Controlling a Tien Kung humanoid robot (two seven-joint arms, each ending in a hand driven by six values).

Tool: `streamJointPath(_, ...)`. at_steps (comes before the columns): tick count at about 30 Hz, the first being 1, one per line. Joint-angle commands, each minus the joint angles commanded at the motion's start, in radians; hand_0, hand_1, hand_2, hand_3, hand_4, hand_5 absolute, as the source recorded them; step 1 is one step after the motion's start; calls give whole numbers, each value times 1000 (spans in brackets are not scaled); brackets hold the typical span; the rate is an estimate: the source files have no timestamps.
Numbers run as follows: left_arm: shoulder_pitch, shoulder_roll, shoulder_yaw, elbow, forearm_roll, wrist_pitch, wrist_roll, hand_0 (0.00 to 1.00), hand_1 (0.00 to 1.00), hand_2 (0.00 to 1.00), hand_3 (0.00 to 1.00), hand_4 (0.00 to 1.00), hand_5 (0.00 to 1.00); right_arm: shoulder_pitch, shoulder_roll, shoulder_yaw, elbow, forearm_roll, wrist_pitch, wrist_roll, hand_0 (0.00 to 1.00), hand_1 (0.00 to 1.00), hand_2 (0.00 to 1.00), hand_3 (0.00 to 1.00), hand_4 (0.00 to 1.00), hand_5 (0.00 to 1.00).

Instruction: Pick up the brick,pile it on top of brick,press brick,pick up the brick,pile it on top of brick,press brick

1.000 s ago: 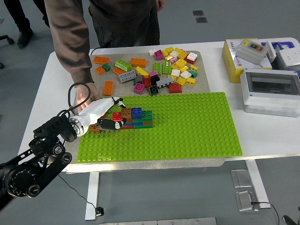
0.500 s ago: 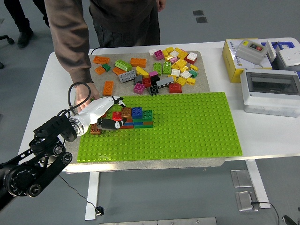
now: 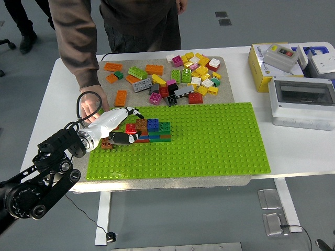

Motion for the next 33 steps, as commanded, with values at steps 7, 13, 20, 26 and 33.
streamJointPath(7,-1,-1,-1,2,0,-6,0,997,961,966,768,694,303,1,-1,4,0,-5,2,0,728,695,722,794,616,995)
streamJointPath(13,-2,-2,-4,3,0,-11,0,997,967,969,771,710,315,1,-1,7,0,-7,2,0,729,695,722,794,615,991)
streamJointPath(20,-2,-1,-10,-4,3,-20,3,998,971,979,779,750,350,1,-2,10,0,-10,2,-1,728,694,722,794,613,990)
streamJointPath(26,0,3,-35,-28,8,-29,3,998,977,988,801,816,421,0,-2,23,0,-29,4,-1,728,694,718,793,611,986)
streamJointPath(33,13,22,-70,-70,-18,-61,27,998,978,985,802,832,442,0,-1,49,0,-72,6,-2,728,693,709,793,611,984)
